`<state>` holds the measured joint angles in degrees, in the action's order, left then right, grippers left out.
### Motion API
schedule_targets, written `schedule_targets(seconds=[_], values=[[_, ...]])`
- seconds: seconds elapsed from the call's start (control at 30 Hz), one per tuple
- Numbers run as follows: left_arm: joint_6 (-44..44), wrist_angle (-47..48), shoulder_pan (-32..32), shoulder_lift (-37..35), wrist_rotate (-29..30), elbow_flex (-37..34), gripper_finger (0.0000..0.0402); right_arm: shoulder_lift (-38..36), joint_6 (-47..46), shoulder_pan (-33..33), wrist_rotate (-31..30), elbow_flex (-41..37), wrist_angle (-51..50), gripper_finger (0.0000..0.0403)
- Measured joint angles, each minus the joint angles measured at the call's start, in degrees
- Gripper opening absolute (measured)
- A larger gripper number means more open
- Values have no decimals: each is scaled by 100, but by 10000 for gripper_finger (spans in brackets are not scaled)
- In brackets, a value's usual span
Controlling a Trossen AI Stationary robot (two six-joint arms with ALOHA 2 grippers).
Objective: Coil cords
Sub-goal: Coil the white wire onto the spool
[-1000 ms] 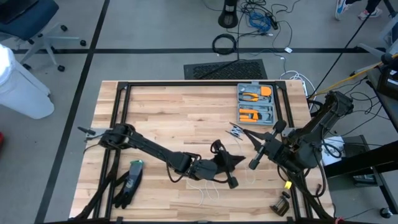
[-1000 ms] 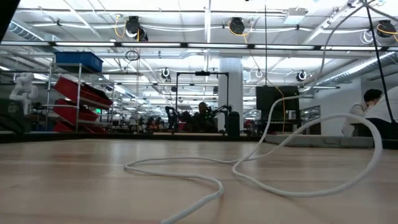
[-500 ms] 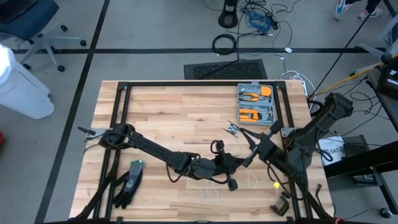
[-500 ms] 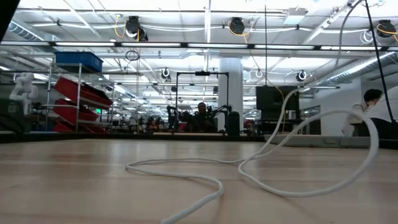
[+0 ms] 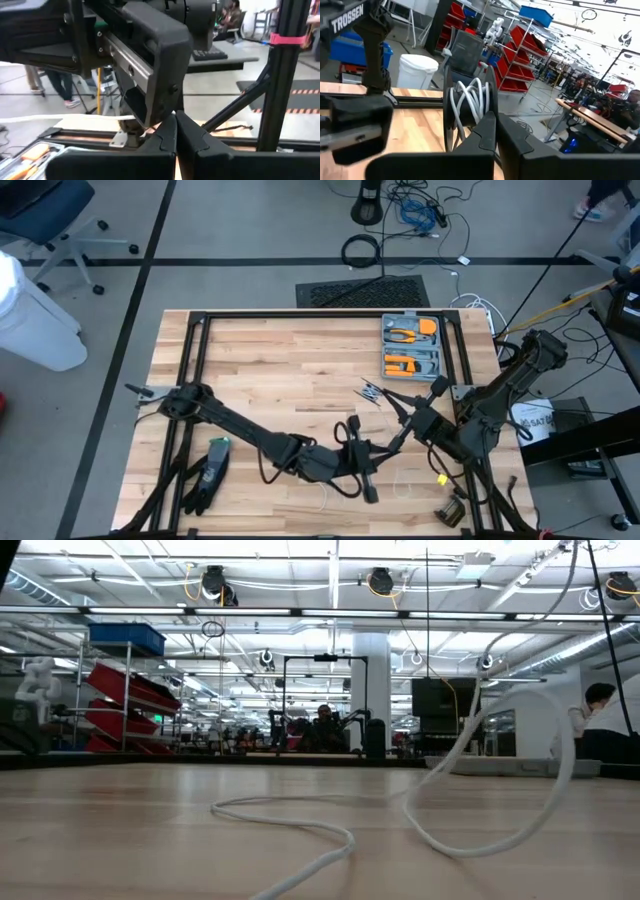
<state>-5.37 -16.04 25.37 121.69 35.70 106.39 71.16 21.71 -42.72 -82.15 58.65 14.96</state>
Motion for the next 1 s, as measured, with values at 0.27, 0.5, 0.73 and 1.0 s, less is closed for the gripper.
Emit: schedule_targets(seconds=[0.27, 0.5, 0.73, 1.0], values=[[-168, 782, 253, 0, 757, 246, 0, 0, 164, -31, -30, 0, -76, 0], [-771, 801, 508, 0, 1197, 404, 0, 0, 300, -57, 94, 0, -323, 0], [-1410, 801, 746, 0, 1779, 621, 0, 0, 172, -51, 448, 0, -584, 0], [-2154, 801, 961, 0, 2404, 1009, 0, 0, 141, -48, 754, 0, -792, 0]])
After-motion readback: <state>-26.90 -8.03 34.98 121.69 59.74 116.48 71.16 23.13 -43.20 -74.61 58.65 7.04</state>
